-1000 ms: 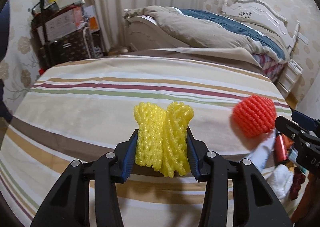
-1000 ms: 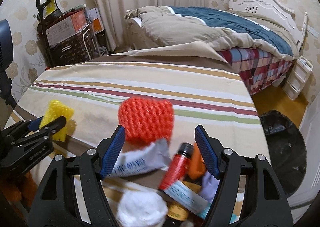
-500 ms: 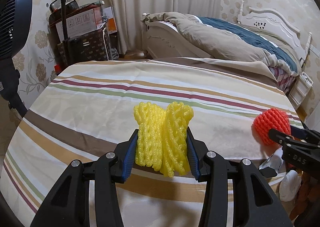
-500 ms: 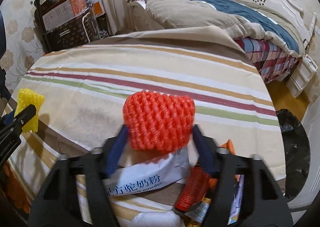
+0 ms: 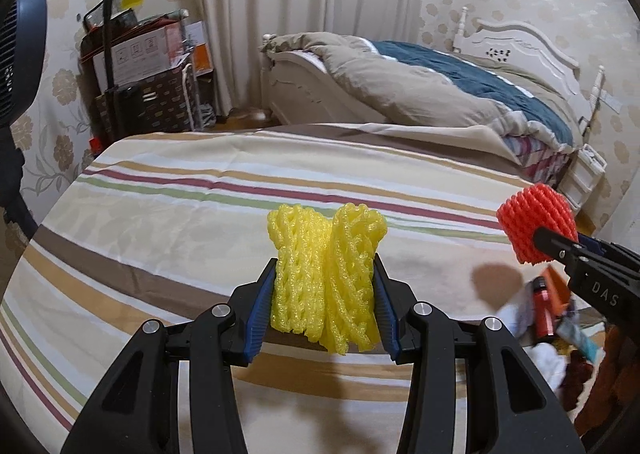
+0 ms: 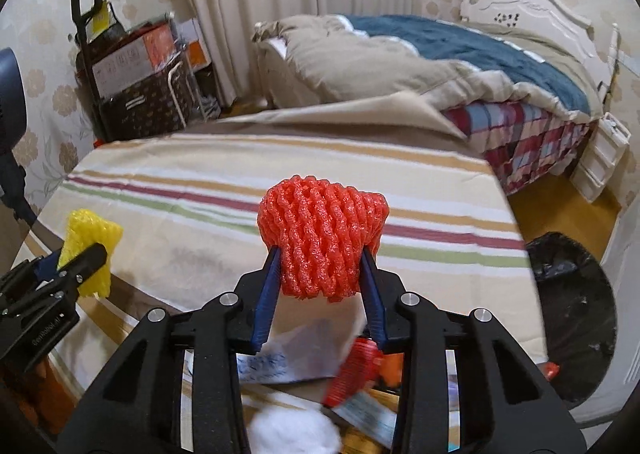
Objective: Collect trash
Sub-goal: 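Grasp the yellow foam net with the left tool while the right tool grasps the orange net, then carry both foam nets over the bin and open both tools to drop them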
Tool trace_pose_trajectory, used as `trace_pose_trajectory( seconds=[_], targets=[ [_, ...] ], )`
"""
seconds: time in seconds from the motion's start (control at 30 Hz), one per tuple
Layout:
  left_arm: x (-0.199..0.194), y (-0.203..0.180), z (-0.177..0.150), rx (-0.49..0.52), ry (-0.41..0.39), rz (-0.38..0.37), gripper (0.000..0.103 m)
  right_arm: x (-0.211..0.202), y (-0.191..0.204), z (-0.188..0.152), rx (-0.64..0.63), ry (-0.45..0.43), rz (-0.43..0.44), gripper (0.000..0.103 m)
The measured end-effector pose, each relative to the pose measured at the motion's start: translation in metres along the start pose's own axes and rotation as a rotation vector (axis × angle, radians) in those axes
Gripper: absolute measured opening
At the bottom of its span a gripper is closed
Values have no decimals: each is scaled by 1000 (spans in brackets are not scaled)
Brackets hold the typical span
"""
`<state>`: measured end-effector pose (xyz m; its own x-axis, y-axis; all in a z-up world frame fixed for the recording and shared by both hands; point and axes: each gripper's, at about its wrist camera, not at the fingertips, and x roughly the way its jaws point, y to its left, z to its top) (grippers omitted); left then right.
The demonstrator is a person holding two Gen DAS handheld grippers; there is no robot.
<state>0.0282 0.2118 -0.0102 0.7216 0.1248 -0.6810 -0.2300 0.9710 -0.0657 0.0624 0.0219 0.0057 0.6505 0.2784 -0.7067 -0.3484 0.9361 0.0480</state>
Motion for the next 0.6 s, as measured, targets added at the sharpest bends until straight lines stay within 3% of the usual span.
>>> trace_pose_trajectory(
  seconds=[0.27, 0.6],
  targets=[
    [-13, -49, 2, 41, -24, -101, 45, -36, -51, -9, 52, -56, -85, 37],
    [-26, -134, 0, 141, -35, -234, 46, -72, -145, -38, 185, -92, -230, 37]
  ],
)
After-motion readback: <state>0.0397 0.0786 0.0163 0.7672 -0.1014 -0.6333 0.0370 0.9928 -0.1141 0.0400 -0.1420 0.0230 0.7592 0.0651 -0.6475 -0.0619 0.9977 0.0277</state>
